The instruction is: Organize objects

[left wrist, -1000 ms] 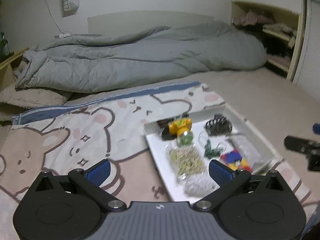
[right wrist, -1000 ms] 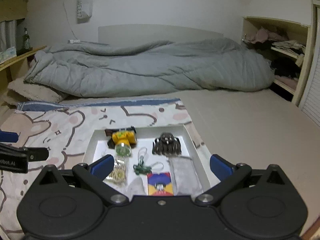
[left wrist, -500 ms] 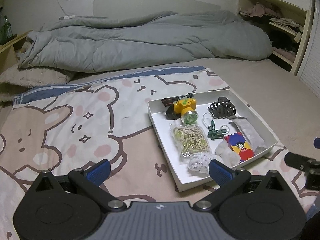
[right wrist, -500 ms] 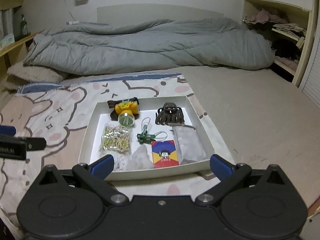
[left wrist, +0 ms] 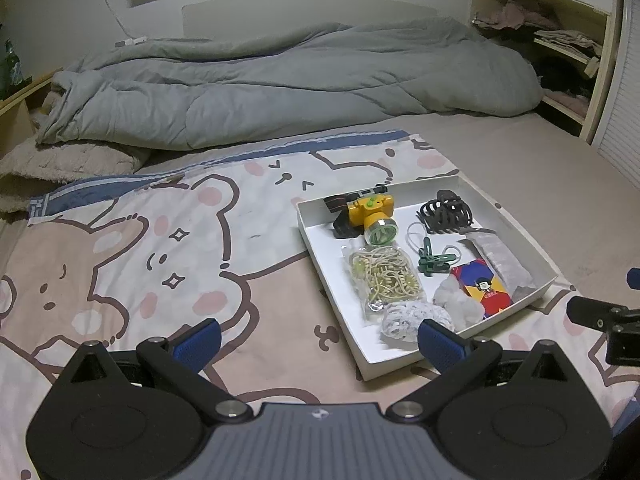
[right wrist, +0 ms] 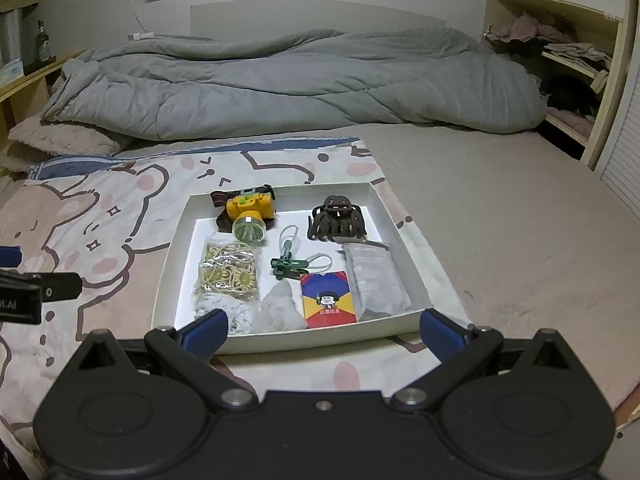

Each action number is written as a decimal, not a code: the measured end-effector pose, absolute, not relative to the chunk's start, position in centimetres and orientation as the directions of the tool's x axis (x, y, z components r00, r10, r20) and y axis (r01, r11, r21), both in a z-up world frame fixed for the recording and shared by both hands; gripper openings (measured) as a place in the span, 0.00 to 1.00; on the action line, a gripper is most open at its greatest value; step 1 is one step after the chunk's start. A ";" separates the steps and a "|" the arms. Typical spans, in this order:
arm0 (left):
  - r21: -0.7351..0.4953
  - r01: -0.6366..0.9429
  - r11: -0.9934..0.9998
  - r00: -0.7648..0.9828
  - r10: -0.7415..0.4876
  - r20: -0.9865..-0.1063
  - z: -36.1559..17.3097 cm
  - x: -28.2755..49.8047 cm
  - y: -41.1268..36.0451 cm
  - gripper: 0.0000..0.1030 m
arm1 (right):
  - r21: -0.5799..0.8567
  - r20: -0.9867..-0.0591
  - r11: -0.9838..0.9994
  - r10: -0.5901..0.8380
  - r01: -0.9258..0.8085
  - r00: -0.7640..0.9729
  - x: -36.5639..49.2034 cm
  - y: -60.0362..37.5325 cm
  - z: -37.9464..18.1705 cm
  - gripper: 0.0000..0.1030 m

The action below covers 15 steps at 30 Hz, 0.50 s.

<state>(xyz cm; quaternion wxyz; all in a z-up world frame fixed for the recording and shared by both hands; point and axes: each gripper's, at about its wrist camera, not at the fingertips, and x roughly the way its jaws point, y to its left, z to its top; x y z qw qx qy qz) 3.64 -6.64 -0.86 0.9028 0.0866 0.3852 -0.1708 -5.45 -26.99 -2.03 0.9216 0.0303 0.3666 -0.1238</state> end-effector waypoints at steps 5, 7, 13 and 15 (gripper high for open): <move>0.026 0.379 0.925 0.644 -0.243 -0.725 -0.9 3.6 -6.8 1.00 | -0.030 -0.689 0.967 -0.203 0.253 0.696 -5.4 -27.2 -2.1 1.00; 0.027 0.379 0.925 0.645 -0.243 -0.725 -0.9 3.7 -6.8 1.00 | -0.026 -0.690 0.967 -0.200 0.252 0.696 -5.4 -27.3 -2.0 1.00; 0.026 0.383 0.923 0.644 -0.246 -0.724 -0.9 3.7 -6.8 1.00 | -0.024 -0.690 0.967 -0.199 0.253 0.695 -5.4 -27.3 -2.0 1.00; 0.031 0.383 0.923 0.645 -0.243 -0.724 -0.9 3.6 -6.9 1.00 | -0.024 -0.690 0.967 -0.199 0.253 0.696 -5.5 -27.3 -2.0 1.00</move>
